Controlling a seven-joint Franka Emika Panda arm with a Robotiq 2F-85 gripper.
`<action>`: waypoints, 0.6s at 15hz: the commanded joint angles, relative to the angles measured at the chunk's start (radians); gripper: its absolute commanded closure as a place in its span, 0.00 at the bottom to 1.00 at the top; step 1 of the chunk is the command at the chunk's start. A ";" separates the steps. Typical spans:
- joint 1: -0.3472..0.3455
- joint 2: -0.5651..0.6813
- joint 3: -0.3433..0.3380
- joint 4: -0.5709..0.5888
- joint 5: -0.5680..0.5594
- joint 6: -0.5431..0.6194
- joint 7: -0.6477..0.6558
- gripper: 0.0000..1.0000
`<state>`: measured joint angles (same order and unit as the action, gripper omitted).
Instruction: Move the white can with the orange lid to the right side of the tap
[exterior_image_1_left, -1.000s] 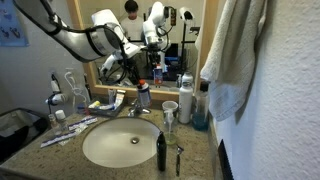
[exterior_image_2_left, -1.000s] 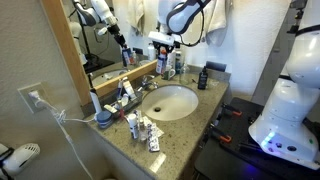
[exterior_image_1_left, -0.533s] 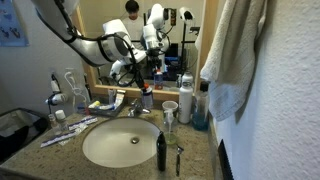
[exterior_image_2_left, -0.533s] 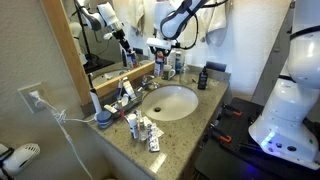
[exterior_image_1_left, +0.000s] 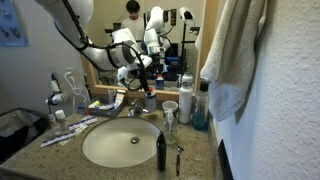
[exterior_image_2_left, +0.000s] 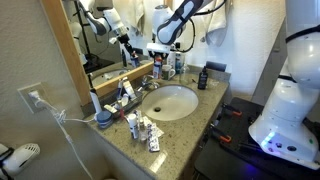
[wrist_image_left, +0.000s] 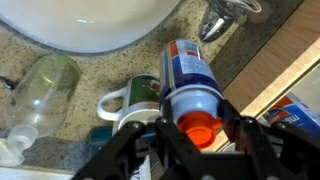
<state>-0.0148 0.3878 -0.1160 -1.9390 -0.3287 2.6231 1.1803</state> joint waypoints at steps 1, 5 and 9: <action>0.018 0.044 -0.034 0.052 0.041 0.019 -0.079 0.75; 0.017 0.086 -0.052 0.082 0.069 0.020 -0.137 0.75; 0.018 0.126 -0.062 0.110 0.093 0.021 -0.193 0.75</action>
<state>-0.0129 0.4824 -0.1564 -1.8663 -0.2721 2.6264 1.0422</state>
